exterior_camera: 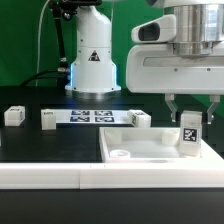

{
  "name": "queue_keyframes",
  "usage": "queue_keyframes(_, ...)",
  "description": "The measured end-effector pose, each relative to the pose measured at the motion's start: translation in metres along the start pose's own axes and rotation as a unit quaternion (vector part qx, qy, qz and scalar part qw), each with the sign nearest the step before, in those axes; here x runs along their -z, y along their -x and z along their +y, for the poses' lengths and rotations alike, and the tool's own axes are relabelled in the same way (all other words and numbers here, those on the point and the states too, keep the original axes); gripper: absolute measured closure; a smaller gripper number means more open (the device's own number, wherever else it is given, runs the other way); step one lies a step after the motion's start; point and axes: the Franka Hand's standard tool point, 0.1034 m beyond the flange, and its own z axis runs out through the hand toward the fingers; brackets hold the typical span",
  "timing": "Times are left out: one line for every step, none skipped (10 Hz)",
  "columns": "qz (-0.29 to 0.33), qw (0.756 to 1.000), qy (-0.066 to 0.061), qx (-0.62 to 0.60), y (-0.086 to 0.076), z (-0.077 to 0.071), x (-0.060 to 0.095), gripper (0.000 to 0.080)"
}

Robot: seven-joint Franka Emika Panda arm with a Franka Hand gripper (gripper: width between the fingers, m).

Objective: Assemble one leg

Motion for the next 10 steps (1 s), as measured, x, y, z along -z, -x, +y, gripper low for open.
queue_keyframes(0.0,0.998,-0.001,-0.067,-0.0001,0.0002,-0.0001,0.0509)
queue_keyframes(0.0,0.992,0.0,-0.128,0.0,0.0003,-0.0003,0.0509)
queue_keyframes(0.001,0.987,0.001,-0.161,-0.0004,0.0008,-0.0005,0.0509)
queue_keyframes(0.001,0.987,0.0,-0.163,-0.0012,0.0015,-0.0003,0.0509)
queue_keyframes(-0.002,0.98,-0.002,-0.2,-0.0005,0.0005,-0.0005,0.0509)
queue_keyframes(-0.002,0.981,-0.002,-0.195,-0.0006,0.0006,-0.0005,0.0509)
queue_keyframes(-0.002,0.985,-0.002,-0.174,0.0,0.0001,-0.0005,0.04)
queue_keyframes(-0.003,0.987,-0.002,-0.16,0.0008,-0.0011,-0.0002,0.0262)
queue_keyframes(-0.003,0.992,-0.002,-0.129,0.0016,-0.0025,-0.0002,0.0185)
queue_keyframes(-0.002,0.998,-0.002,-0.069,0.0012,-0.0031,0.0004,0.0185)
